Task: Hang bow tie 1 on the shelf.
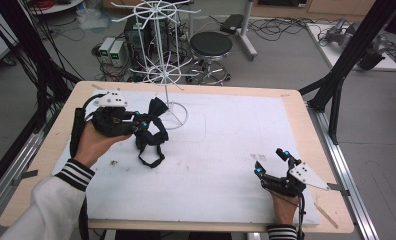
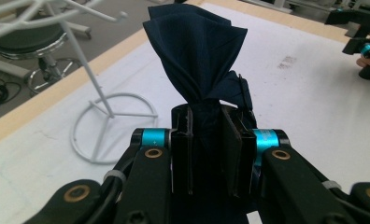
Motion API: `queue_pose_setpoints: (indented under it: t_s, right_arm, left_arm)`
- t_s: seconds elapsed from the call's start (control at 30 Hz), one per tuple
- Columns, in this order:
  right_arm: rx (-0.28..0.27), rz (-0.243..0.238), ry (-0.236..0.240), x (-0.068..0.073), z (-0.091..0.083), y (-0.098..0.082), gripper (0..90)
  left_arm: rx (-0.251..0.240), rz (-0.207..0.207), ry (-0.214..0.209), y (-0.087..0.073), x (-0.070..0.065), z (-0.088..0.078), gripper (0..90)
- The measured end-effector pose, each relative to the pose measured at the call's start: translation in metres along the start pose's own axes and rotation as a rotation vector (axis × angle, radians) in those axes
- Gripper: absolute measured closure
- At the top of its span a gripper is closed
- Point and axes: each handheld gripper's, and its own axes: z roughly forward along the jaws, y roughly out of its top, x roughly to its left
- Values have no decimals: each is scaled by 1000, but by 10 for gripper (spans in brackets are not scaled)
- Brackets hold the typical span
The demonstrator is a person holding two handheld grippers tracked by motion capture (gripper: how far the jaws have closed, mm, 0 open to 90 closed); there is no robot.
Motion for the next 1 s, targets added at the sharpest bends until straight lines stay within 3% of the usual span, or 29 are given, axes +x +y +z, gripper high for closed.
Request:
queue_pose_setpoints:
  t_s: [0.5,1.0]
  right_arm:
    - [-1,-2,-2,0,0,0,98]
    - [-2,-6,-2,0,0,0,98]
  left_arm:
    - [-82,-56,89,9,27,-32,749]
    - [-92,-86,161,17,49,-40,748]
